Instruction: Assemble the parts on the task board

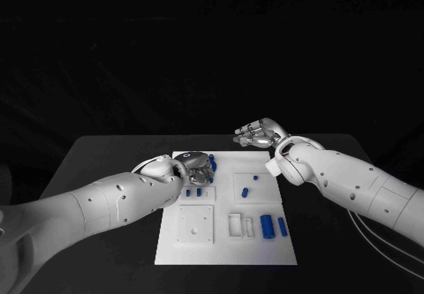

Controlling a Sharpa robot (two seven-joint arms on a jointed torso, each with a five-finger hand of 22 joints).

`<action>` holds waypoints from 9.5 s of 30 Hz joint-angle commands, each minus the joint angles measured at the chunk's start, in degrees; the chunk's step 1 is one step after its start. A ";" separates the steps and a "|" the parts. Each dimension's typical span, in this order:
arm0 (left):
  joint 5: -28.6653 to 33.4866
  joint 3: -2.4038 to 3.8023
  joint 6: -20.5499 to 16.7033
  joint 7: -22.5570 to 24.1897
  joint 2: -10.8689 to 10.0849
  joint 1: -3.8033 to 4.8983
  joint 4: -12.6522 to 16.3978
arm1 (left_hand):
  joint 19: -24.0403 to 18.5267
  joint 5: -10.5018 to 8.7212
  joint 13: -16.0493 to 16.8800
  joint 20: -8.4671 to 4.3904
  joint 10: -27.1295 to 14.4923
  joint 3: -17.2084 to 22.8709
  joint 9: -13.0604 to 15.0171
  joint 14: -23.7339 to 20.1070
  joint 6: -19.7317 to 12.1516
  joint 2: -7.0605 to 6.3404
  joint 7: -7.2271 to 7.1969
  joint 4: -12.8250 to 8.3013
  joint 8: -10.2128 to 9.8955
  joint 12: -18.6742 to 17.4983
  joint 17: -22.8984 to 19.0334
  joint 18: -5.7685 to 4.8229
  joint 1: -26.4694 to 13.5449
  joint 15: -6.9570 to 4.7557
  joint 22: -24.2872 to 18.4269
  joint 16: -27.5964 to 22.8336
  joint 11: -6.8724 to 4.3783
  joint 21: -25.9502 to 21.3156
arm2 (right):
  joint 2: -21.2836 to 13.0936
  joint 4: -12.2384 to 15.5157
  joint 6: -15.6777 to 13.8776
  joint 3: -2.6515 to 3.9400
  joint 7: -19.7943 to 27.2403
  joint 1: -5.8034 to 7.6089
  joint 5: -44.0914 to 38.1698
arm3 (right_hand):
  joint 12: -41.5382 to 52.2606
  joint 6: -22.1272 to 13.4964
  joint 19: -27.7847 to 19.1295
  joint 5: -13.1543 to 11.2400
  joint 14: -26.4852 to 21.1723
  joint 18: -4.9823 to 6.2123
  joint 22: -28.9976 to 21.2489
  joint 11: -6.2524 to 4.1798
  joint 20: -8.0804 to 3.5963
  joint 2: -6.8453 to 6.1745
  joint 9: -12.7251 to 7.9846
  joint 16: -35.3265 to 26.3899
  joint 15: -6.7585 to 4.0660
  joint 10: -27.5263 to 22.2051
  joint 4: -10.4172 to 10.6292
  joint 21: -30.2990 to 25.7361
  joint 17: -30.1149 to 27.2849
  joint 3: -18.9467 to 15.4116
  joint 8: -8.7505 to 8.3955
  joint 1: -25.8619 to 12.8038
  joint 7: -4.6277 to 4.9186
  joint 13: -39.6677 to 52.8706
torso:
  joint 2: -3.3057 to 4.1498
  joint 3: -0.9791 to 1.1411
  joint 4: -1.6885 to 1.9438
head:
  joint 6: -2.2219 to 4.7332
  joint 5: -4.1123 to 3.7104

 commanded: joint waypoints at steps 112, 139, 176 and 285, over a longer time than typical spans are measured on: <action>7.40 6.61 2.28 -0.75 -9.01 -0.31 9.65 | -0.02 1.36 0.02 -2.04 6.29 -1.90 0.17 2.62 6.92 3.20 -1.11 -2.38 -0.24 -0.11 0.18 -0.47 0.72 -1.80 0.94 -0.94 -2.10 1.82 | -0.33 -0.22 0.67 0.03 0.62 -0.03 -0.11 | -0.17 -0.40 -0.27 0.30 -0.55 0.79 -0.06 0.03 -0.02 0.03 -0.07 -0.27 -0.05 -0.49 -0.43 0.26 -0.08 0.23 0.06 -0.17 0.00 -0.05 | -0.04 -0.08 0.23 | 0.41 0.65; 4.25 6.39 5.09 -1.90 -9.63 -0.19 7.00 | 0.00 1.22 0.01 -1.98 5.98 -2.29 0.16 2.54 6.46 3.20 -1.03 -2.09 -0.23 -0.11 0.05 -0.52 0.92 -1.73 0.94 -1.49 -2.01 1.37 | -0.43 -0.10 0.68 0.03 0.56 -0.03 -0.11 | -0.17 -0.46 -0.27 0.34 -0.50 0.80 -0.06 0.04 -0.02 0.06 -0.07 -0.25 -0.06 -0.47 -0.43 0.26 -0.08 0.11 0.06 -0.19 0.01 -0.05 | 0.06 0.03 -0.10 | 0.33 1.19; 3.98 5.84 7.44 -3.30 -8.12 -1.05 5.45 | 0.15 1.28 0.01 -1.95 5.79 -2.23 0.17 2.52 6.23 3.35 -0.96 -2.07 -0.22 -0.11 0.10 -0.45 0.90 -1.68 0.96 -1.67 -1.93 1.25 | -0.42 -0.04 0.75 0.03 0.62 -0.03 -0.10 | -0.17 -0.44 -0.25 0.31 -0.52 0.81 -0.06 0.03 -0.02 0.07 -0.07 -0.26 -0.06 -0.47 -0.47 0.26 -0.08 0.13 0.06 -0.20 0.01 -0.05 | 0.07 0.05 -0.12 | 0.06 0.85; 60.29 6.40 8.45 15.88 -28.68 -0.30 25.02 | -10.58 1.58 0.01 3.51 -4.98 -16.62 0.15 -8.19 -3.52 3.74 1.88 0.82 1.34 0.33 -13.33 -2.87 0.79 3.90 -20.12 -36.01 2.40 -17.27 | -10.90 12.92 10.11 -1.64 -17.07 -4.34 -47.92 | -0.20 6.43 28.40 -17.31 21.91 2.05 19.90 -4.41 -11.88 -4.13 0.15 35.08 -10.23 5.93 -3.01 25.91 32.99 9.12 0.20 1.87 -3.52 0.03 | -1.21 -1.26 0.51 | 0.66 -3.52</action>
